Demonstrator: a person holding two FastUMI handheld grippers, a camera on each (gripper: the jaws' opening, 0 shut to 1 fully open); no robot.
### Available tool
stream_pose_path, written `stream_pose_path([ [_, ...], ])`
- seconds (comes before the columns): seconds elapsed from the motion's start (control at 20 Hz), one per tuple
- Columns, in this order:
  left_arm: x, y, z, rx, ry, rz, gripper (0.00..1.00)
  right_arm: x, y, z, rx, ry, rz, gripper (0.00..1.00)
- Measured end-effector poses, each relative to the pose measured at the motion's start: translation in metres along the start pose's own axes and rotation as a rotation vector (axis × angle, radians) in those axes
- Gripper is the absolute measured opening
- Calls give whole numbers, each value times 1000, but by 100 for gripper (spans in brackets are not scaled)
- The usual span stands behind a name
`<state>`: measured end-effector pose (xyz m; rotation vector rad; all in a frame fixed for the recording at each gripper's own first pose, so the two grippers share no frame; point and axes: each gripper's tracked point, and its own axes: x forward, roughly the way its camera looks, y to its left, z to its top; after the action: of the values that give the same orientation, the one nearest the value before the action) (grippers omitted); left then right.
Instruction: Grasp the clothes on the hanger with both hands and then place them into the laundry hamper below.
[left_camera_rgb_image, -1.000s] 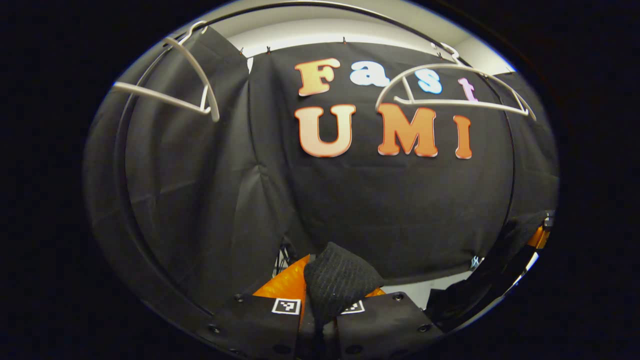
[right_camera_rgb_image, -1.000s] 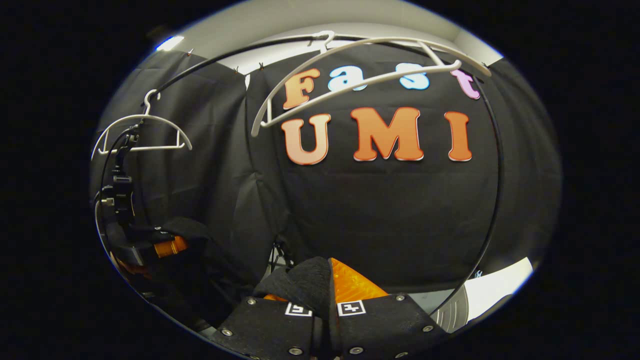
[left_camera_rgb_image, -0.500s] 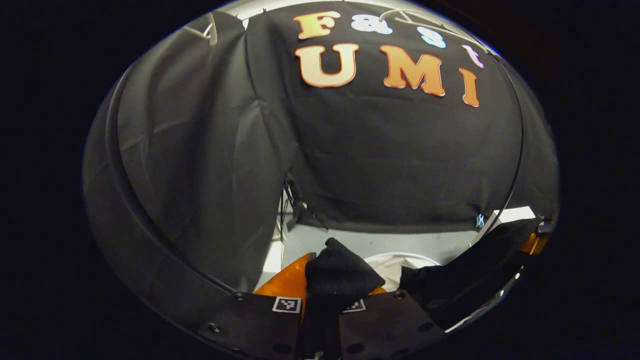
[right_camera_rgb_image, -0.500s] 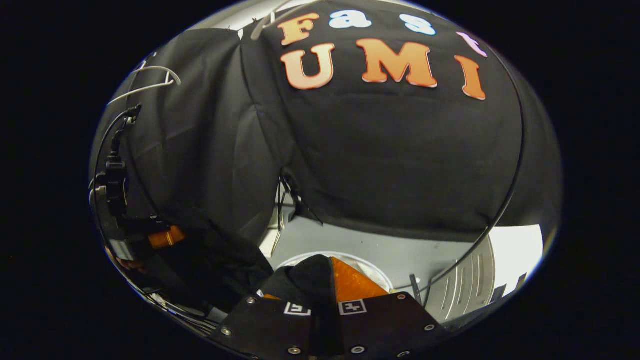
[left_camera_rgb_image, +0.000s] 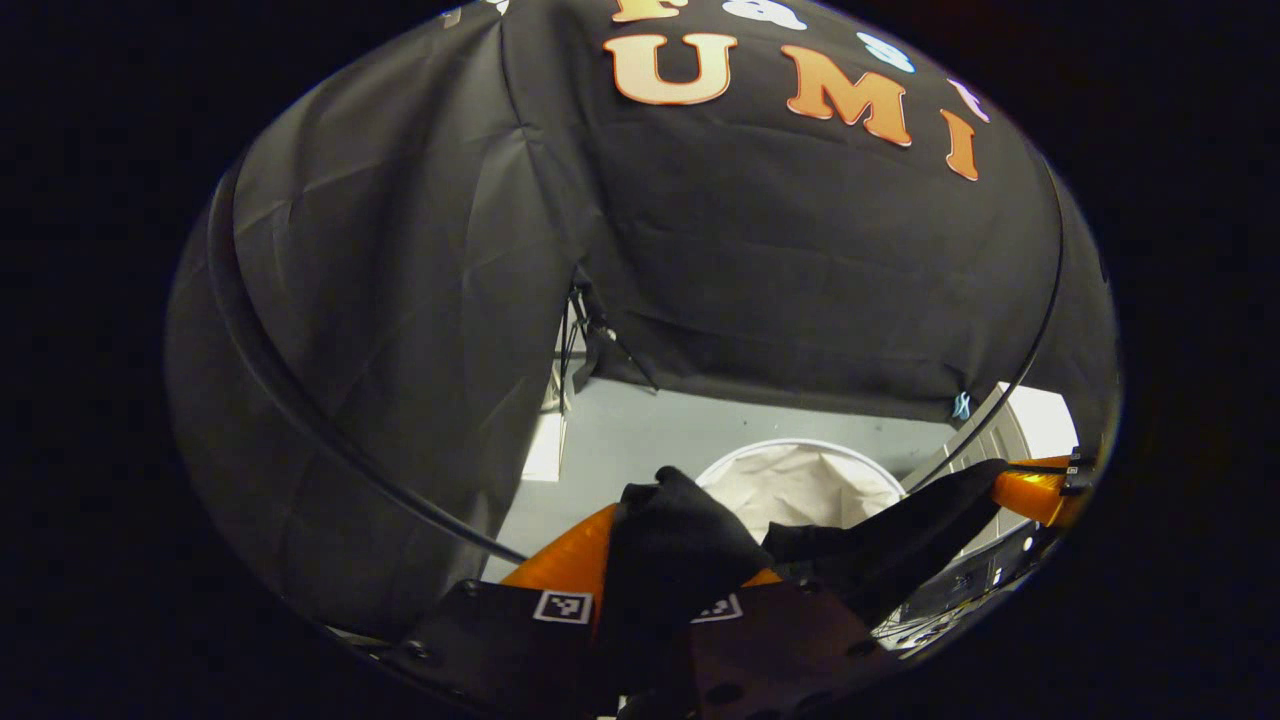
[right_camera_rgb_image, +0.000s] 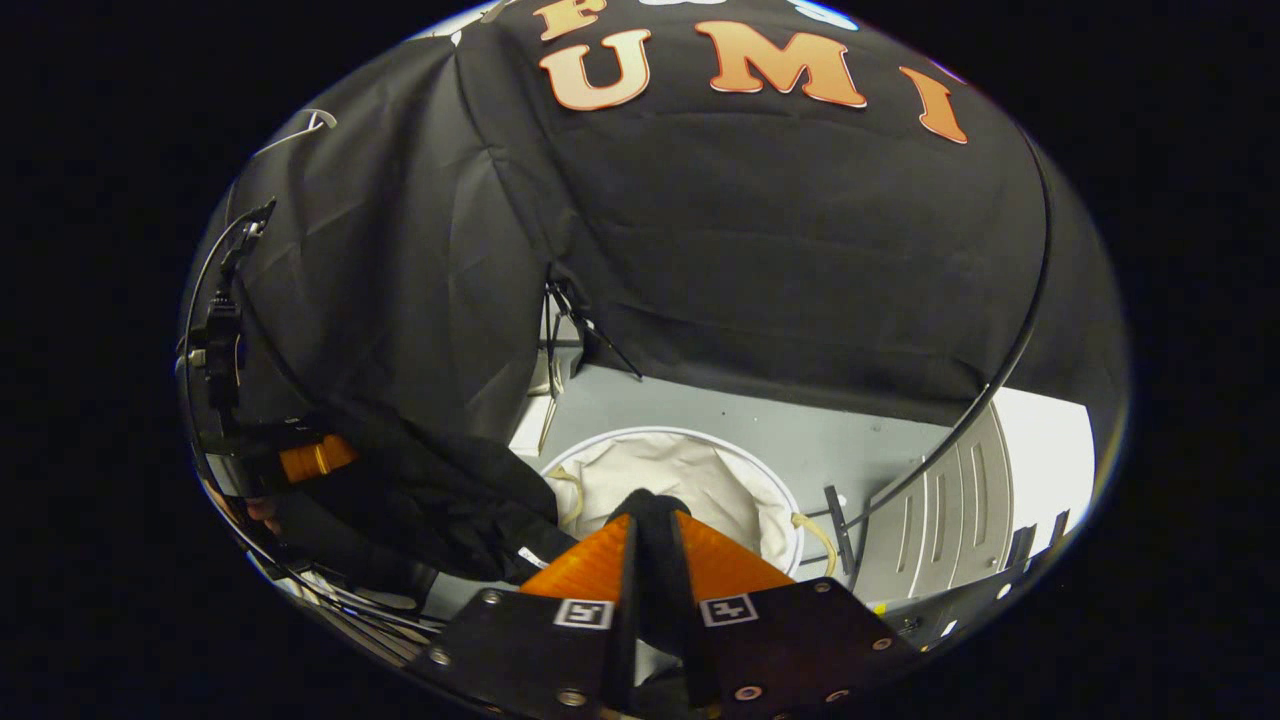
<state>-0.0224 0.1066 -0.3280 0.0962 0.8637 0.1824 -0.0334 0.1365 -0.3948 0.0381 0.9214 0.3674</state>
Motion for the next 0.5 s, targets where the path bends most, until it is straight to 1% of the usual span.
stream_pose_path([
  [0.05, 4, 3, -4, -12, 19, -4, 25, 0, 3, 3, 8, 3, 19, 25],
  [0.1, 6, 3, -10, -20, 39, 2, 35, 2, 4, 0, 14, 8, 28, 35],
  [0.15, 9, 3, -18, -28, 56, -2, 45, -1, 4, -4, 11, 16, 25, 36],
  [0.2, 8, 4, -24, -29, 70, -1, 55, -1, 1, -8, 5, 23, 17, 59],
  [0.25, 10, 7, -25, -23, 70, 11, 64, 1, -1, -11, 2, 33, 11, 64],
  [0.3, 10, 10, -25, -16, 66, 23, 80, 0, -2, -14, 5, 41, 10, 72],
  [0.35, 9, 13, -24, -11, 62, 34, 82, 1, -3, -17, 9, 48, 11, 70],
  [0.4, 8, 14, -26, -11, 62, 38, 85, 1, -4, -18, 13, 51, 8, 85],
  [0.45, 6, 14, -25, -18, 63, 39, 87, 1, -5, -21, 17, 54, 1, 87],
  [0.5, 5, 15, -26, -28, 66, 51, 94, 1, -7, -22, 20, 58, -7, 91],
])
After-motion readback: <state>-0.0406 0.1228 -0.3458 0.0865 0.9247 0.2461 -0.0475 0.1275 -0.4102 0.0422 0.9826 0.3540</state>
